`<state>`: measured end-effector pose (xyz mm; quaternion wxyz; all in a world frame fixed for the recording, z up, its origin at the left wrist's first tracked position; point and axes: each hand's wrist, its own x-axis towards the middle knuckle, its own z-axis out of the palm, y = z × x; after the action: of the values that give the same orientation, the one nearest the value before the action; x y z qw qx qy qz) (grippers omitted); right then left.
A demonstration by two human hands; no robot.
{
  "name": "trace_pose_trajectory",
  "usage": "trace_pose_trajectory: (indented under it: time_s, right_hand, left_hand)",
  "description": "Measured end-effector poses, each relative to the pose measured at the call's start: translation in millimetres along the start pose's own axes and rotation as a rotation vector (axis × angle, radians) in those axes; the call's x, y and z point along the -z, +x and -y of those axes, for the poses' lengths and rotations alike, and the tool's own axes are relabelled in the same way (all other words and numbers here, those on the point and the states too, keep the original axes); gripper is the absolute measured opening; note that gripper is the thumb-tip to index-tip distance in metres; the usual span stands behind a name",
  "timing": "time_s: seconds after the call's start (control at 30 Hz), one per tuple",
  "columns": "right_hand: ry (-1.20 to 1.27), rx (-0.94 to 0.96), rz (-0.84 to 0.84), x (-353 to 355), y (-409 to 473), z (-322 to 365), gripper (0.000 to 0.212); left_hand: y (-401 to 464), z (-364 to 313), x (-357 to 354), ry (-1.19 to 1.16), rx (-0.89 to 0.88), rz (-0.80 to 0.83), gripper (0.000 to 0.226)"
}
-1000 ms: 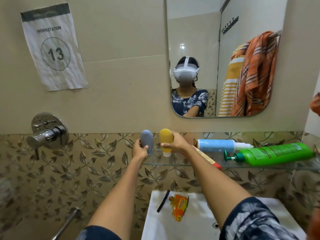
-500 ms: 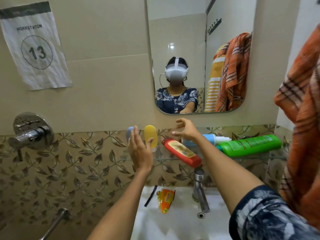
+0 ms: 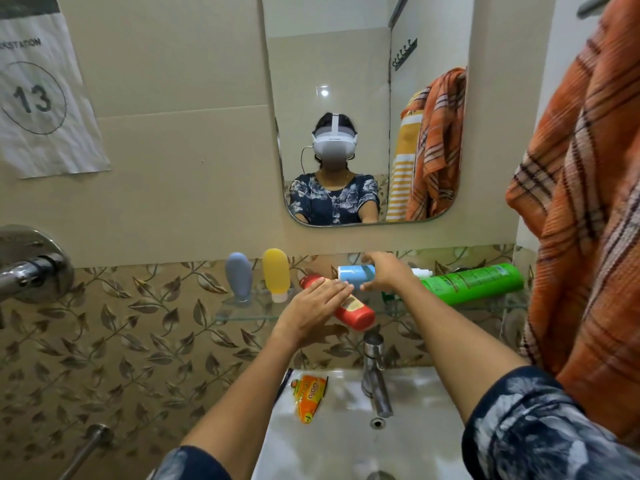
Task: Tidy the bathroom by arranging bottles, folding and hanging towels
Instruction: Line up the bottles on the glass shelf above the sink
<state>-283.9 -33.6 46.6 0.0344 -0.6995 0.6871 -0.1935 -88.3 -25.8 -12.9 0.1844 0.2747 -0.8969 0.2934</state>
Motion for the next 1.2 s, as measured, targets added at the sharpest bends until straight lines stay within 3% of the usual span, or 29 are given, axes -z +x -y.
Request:
trace_pose_trajectory:
  time_s: [0.1,0.33,0.5,0.73,1.0,1.2]
  right_hand:
    - [-0.171,0.022,-0.053,-6.0,-1.9,4.5,0.060]
    - [-0.343,0.082,-0.107,-16.1,3.4,3.0,0.053]
    - [-0.339,0.094,-0.089,-10.4,1.9,0.7,0.053]
    - [-0.437,0.202,-0.248,2.6,-11.4,3.1,0.049]
    - [-0.867,0.375,-0.221,10.3,-20.4,26.3,0.040]
    - [-1.077,0.358,-0.095,2.7,-15.2,45.5,0.038]
  left_hand:
    - [4.5,-4.9,-0.7,-0.122,0.057,-0.001,0.055]
    - [1.5,-11.9,-2.7,-0.255,0.135,-0.081,0.053]
    - [10.5,-11.9,11.2,-0.545,0.385,-0.303,0.038]
    - [38.2,11.0,39.6,-0.920,0.850,-0.722,0.029]
    - [49.3,34.6,26.4,-1.120,0.983,-0.612,0.028]
    - [53.0,39.0,18.6,-1.231,0.850,-0.474,0.033]
